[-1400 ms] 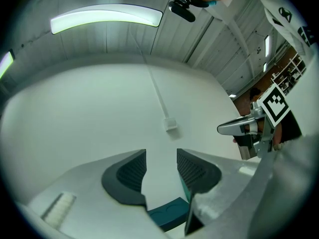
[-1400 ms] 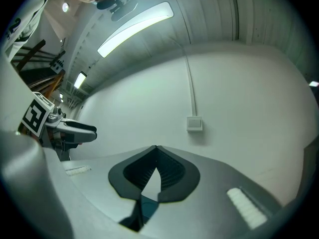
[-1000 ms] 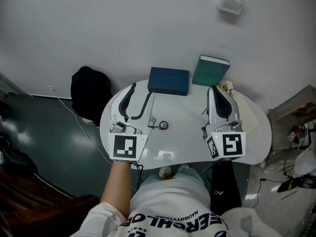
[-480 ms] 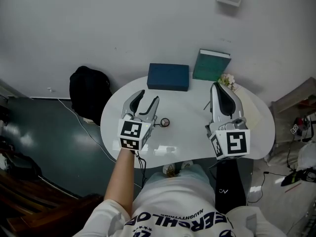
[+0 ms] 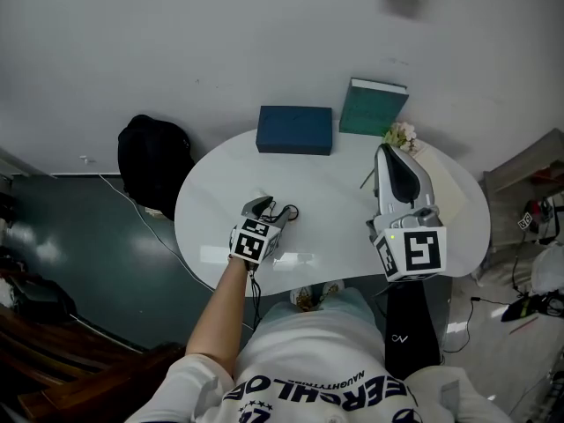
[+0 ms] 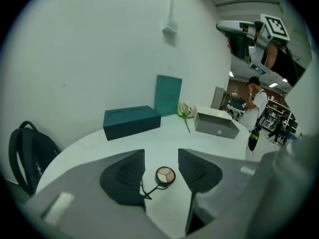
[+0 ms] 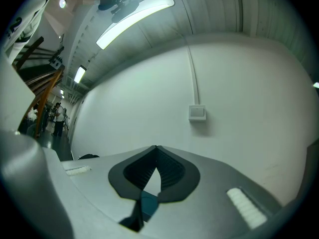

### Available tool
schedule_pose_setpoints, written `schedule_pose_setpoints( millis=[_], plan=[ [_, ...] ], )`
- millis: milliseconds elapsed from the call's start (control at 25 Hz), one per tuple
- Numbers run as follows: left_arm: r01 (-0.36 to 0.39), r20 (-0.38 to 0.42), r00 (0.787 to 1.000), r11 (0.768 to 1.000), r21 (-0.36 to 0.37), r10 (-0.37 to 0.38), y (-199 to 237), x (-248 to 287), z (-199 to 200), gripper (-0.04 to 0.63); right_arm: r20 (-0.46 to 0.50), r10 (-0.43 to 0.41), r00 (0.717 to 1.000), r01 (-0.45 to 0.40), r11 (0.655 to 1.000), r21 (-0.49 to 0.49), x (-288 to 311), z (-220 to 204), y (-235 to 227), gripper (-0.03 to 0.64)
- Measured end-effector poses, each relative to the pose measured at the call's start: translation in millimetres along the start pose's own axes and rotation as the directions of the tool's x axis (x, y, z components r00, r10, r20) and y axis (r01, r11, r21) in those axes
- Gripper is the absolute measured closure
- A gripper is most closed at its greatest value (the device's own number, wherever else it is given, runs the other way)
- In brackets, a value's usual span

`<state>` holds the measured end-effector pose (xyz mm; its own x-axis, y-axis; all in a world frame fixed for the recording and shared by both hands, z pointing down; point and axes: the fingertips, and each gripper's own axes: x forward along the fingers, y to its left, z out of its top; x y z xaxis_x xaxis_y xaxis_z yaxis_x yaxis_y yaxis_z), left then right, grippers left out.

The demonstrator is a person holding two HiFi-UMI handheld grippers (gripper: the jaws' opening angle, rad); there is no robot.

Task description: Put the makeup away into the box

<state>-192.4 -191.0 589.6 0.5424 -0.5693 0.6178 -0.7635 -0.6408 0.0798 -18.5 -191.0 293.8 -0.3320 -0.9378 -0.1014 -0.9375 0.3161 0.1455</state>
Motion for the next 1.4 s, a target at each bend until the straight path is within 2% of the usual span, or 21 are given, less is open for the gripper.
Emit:
schedule_pose_setpoints(
  millis=[200, 440, 720, 840, 880, 960, 1200, 1400],
  plan=[
    [0.027, -0.081, 0.996, 0.998, 0.052, -0.023, -9.2, 35.7, -21.5, 0.374, -0.018, -0.018, 1.000, 0.018, 1.000, -0.003, -3.1, -5.2, -9.2, 0.588],
    [0.074, -0.194, 0.979, 0.995, 0.071, -0.059, -15.1, 69.0, -48.7, 0.370, -0.054, -0.056, 0.997, 0.054, 0.998, -0.037, -17.9, -10.7, -26.6, 0.588],
    [0.116, -0.327, 0.941, 0.990, 0.079, -0.085, -18.9, 96.9, -70.4, 0.364, -0.089, -0.096, 0.991, 0.091, 0.994, -0.051, -25.9, -19.5, -45.8, 0.588],
    [0.106, -0.307, 0.949, 0.991, 0.080, -0.077, -16.0, 99.7, -70.3, 0.383, -0.102, -0.098, 0.990, 0.093, 0.994, -0.056, -26.8, -24.3, -47.7, 0.588],
    [0.102, -0.303, 0.950, 0.992, 0.077, -0.074, -14.4, 99.3, -70.6, 0.412, -0.104, -0.099, 0.990, 0.093, 0.994, -0.056, -26.8, -25.5, -48.3, 0.588],
    [0.099, -0.315, 0.946, 0.993, 0.068, -0.073, -12.6, 96.8, -73.5, 0.511, -0.106, -0.096, 0.990, 0.091, 0.994, -0.053, -25.6, -27.1, -47.9, 0.588],
    [0.115, -0.305, 0.948, 0.990, 0.078, -0.087, -14.5, 94.3, -70.0, 0.511, -0.102, -0.076, 0.992, 0.071, 0.996, -0.054, -20.8, -27.0, -39.5, 0.588],
    [0.115, -0.259, 0.962, 0.990, 0.082, -0.090, -14.8, 88.9, -60.8, 0.511, -0.099, -0.069, 0.993, 0.064, 0.997, -0.048, -20.9, -26.7, -36.9, 0.588]
  ],
)
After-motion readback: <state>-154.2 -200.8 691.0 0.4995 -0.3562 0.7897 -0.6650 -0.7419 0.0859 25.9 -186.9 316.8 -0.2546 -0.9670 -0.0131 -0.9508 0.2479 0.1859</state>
